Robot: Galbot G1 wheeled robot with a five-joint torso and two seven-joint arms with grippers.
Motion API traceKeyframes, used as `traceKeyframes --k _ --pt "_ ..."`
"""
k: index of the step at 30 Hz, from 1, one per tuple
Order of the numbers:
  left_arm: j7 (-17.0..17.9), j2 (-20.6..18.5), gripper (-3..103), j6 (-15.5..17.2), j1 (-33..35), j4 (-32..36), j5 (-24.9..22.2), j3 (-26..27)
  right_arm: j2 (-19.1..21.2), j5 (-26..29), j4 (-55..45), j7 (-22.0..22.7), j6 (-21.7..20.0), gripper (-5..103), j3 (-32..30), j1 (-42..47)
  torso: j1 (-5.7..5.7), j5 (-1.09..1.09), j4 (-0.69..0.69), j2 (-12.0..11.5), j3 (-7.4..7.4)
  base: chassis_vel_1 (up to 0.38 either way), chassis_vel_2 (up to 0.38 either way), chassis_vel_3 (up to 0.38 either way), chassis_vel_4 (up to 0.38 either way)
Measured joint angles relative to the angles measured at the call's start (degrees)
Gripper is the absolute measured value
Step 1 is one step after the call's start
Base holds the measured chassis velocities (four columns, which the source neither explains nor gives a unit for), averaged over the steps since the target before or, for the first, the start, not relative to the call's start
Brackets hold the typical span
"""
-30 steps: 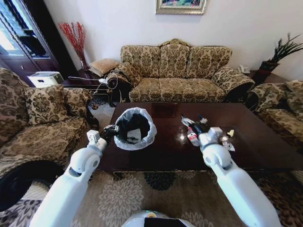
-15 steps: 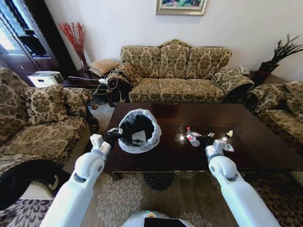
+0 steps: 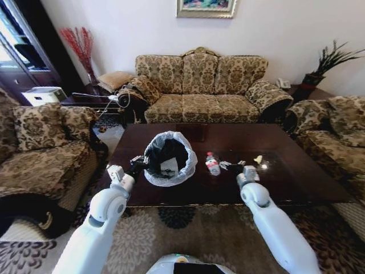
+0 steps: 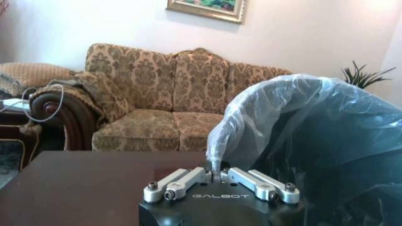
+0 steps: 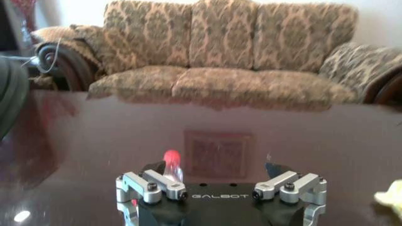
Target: Move to the front of the table and place the trash on the table into the trash bin.
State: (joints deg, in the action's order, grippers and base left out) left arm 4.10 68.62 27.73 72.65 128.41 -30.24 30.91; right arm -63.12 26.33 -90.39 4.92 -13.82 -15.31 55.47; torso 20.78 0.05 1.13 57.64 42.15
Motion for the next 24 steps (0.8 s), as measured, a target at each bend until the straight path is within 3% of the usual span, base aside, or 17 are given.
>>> traceKeyframes --k 6,8,14,16,24 --pt "0.0 0.1 1 0.6 0.8 0.5 1.1 0.6 -1.5 -0.1 4.0 -4.1 1.1 100 2.8 -1.4 -0.01 -0.14 0.03 0.0 -0.01 -0.025 -0.024 0.015 0.009" --pt "-0.1 0.4 1 0.7 1.0 0.6 1.4 0.7 -2.8 -0.9 6.3 -5.1 1.6 100 3.9 -1.8 -0.01 -0.06 0.10 0.0 -0.01 0.070 0.092 -0.020 -0.013" --pt "-1.0 0.9 1 0.6 1.2 0.6 1.9 0.5 -4.6 -1.9 9.7 -5.1 2.0 100 4.3 -2.8 -0.02 -0.06 0.04 0.0 -0.01 0.045 0.038 -0.003 -0.006" --pt "-2.0 0.9 1 -0.9 1.5 0.6 1.9 0.4 -5.0 -2.8 10.4 -4.9 2.3 100 4.0 -3.0 -0.01 -0.03 0.02 0.0 0.00 0.000 0.000 0.000 0.000" --pt "-3.0 0.7 1 -2.2 1.6 0.1 2.0 0.2 -5.7 -3.0 10.9 -4.2 2.4 100 3.4 -3.1 -0.02 -0.07 0.04 0.0 -0.01 0.000 0.000 0.000 0.000"
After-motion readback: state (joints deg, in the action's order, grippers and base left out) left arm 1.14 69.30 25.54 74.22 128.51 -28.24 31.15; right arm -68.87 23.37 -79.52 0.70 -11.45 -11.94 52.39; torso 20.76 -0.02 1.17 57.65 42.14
